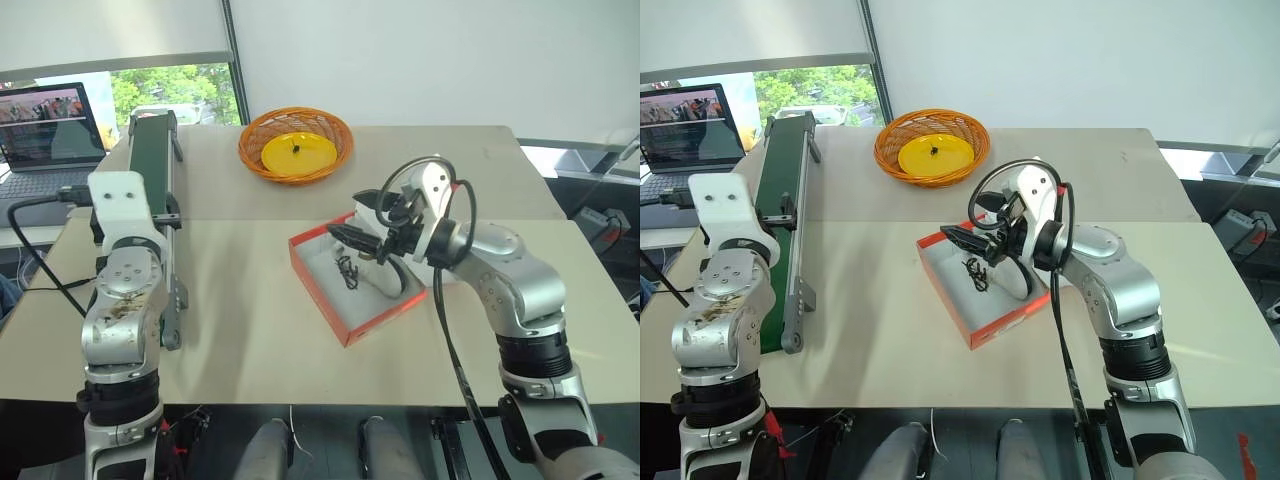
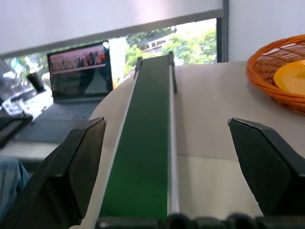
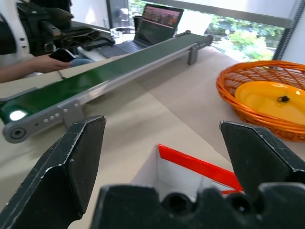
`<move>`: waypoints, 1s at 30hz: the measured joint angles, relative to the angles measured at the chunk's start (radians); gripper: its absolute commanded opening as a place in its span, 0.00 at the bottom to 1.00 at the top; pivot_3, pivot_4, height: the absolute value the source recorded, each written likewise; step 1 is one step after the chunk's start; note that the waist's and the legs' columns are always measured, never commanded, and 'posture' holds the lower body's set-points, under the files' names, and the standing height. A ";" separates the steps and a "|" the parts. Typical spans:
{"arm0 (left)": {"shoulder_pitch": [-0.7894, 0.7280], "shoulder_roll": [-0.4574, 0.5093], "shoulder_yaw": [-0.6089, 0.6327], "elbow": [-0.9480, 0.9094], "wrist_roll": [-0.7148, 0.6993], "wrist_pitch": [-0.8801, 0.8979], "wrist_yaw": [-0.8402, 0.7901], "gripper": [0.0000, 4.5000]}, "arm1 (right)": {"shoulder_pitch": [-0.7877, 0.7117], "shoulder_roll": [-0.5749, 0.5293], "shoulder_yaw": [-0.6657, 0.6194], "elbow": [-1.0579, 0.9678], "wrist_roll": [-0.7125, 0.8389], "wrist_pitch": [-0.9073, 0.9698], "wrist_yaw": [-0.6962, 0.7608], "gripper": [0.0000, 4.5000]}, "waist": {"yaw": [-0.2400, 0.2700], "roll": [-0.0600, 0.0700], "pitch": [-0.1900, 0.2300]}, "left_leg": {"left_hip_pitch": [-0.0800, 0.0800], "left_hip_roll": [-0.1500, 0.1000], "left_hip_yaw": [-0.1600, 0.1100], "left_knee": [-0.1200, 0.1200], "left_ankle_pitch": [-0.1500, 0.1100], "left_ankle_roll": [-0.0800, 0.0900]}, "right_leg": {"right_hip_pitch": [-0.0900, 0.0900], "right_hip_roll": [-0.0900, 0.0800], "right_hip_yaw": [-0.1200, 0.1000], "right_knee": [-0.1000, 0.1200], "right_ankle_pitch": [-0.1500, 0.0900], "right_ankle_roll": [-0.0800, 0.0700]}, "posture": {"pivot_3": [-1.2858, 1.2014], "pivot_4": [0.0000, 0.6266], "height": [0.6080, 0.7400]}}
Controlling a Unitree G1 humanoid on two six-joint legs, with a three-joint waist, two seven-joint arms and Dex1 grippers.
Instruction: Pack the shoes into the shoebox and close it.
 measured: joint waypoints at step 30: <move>0.061 0.024 0.023 0.103 0.031 -0.109 -0.109 0.98 | 0.038 0.046 0.072 0.008 -0.040 -0.031 -0.030 1.00 | -0.003 -0.001 -0.001 | 0.002 0.000 0.002 0.000 0.000 0.000 | -0.001 0.000 0.002 0.005 0.001 -0.001 | 0.52 0.24 1.00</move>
